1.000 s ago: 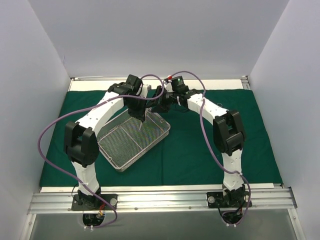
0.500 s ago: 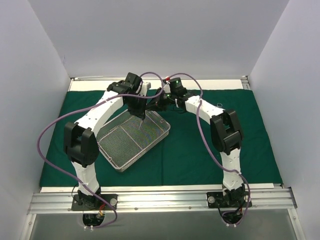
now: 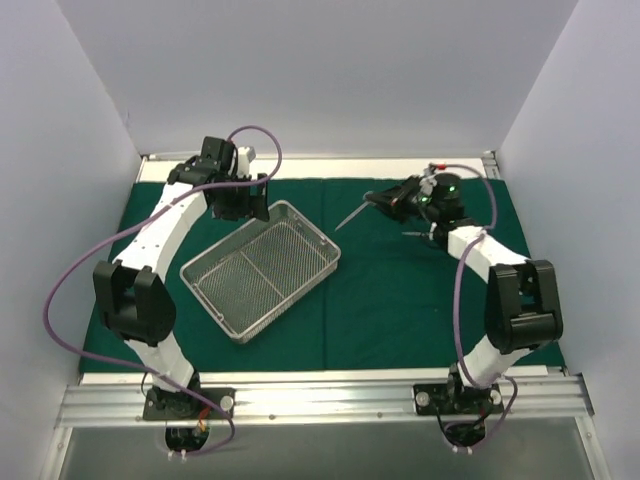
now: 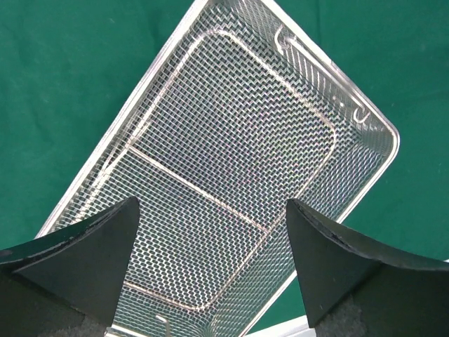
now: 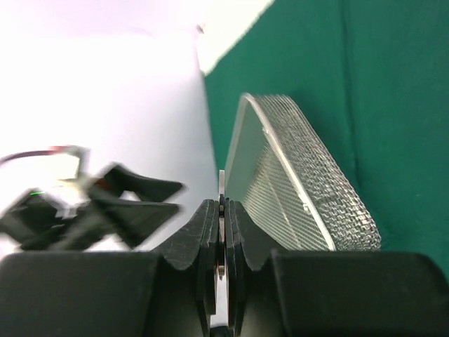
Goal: Open and lay out the surgical kit
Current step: Place the medical item in the surgical kit.
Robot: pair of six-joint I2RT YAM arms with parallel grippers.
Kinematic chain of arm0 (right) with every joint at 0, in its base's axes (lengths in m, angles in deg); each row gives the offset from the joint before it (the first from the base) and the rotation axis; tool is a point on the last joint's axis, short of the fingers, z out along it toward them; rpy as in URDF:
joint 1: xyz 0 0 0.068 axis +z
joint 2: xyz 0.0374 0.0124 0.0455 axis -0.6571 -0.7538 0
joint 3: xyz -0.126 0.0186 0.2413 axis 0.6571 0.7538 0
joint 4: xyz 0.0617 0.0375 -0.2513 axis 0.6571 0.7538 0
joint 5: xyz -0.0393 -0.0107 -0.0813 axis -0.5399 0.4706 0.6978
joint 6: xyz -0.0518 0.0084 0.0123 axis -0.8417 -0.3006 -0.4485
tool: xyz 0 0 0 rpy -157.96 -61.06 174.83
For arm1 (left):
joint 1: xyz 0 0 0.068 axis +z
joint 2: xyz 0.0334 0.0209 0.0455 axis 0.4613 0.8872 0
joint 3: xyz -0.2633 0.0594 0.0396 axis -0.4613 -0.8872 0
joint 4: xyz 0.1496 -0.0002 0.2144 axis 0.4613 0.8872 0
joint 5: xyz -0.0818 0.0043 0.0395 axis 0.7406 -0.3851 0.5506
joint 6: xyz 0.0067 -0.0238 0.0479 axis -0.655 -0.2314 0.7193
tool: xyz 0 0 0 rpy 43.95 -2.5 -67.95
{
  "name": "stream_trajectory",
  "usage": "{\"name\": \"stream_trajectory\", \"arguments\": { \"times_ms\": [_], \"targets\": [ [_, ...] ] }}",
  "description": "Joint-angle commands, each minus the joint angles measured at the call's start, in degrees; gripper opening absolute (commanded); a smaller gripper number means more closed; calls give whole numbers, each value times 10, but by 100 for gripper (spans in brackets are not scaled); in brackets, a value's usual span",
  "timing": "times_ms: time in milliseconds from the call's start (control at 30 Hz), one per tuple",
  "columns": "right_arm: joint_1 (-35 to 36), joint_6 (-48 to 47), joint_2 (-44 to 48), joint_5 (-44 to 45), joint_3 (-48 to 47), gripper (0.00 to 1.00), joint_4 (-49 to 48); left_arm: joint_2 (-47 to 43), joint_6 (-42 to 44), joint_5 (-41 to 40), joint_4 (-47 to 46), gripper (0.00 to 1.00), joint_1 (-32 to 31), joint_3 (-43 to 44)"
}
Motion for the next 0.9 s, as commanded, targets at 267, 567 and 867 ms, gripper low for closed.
{"name": "stream_trajectory", "arguments": {
  "times_ms": [267,567,867],
  "targets": [
    [-161,-69,236,103,125,0,126,-15,-14,23,-21,94,12,-25],
    [-231,-64,206,119,217,0,79,-9,-16,39,-20,94,18,-23],
    [-276,-60,118,100,236,0,-12,-16,-15,56,-31,94,29,-42]
  ]
}}
